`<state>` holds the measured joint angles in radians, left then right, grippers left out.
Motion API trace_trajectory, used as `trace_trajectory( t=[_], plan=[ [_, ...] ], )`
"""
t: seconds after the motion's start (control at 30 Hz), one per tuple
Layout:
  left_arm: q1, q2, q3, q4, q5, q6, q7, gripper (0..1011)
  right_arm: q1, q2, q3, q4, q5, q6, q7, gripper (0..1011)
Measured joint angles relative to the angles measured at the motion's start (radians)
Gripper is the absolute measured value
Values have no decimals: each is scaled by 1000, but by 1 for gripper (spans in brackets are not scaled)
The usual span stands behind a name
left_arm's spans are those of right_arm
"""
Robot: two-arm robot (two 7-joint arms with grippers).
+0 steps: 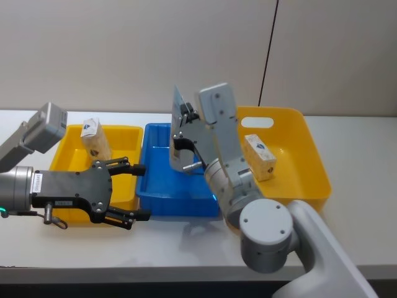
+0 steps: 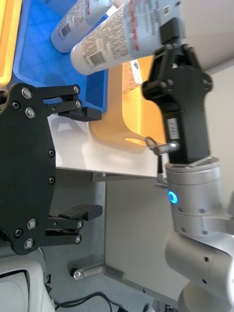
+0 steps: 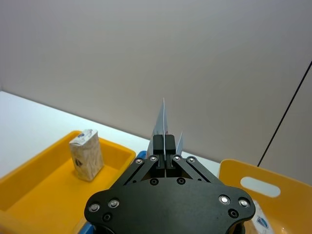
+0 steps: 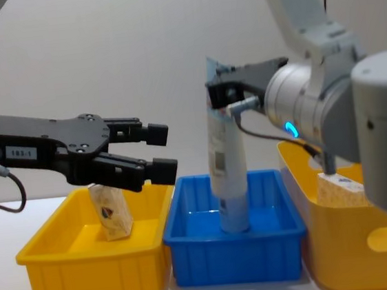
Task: Bimanual collaborative sorting of washing and personal care products
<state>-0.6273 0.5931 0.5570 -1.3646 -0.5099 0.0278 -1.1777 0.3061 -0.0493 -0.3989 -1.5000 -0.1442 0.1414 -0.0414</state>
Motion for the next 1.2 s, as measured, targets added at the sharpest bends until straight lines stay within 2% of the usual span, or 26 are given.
trace_trajectory(
  t=[0.33,0.67,0.97,1.2],
  plan=[
    [0,0,0,0,0,0,0,1001,-30,17,21,-99,9,19,22,0],
    [0,0,0,0,0,0,0,1001,-64,49,66,-170,8,38,32,0],
    [0,0,0,0,0,0,0,1001,-73,66,109,-180,6,49,30,0],
    [0,0,0,0,0,0,0,1001,-71,73,148,-160,5,49,23,0]
  ],
)
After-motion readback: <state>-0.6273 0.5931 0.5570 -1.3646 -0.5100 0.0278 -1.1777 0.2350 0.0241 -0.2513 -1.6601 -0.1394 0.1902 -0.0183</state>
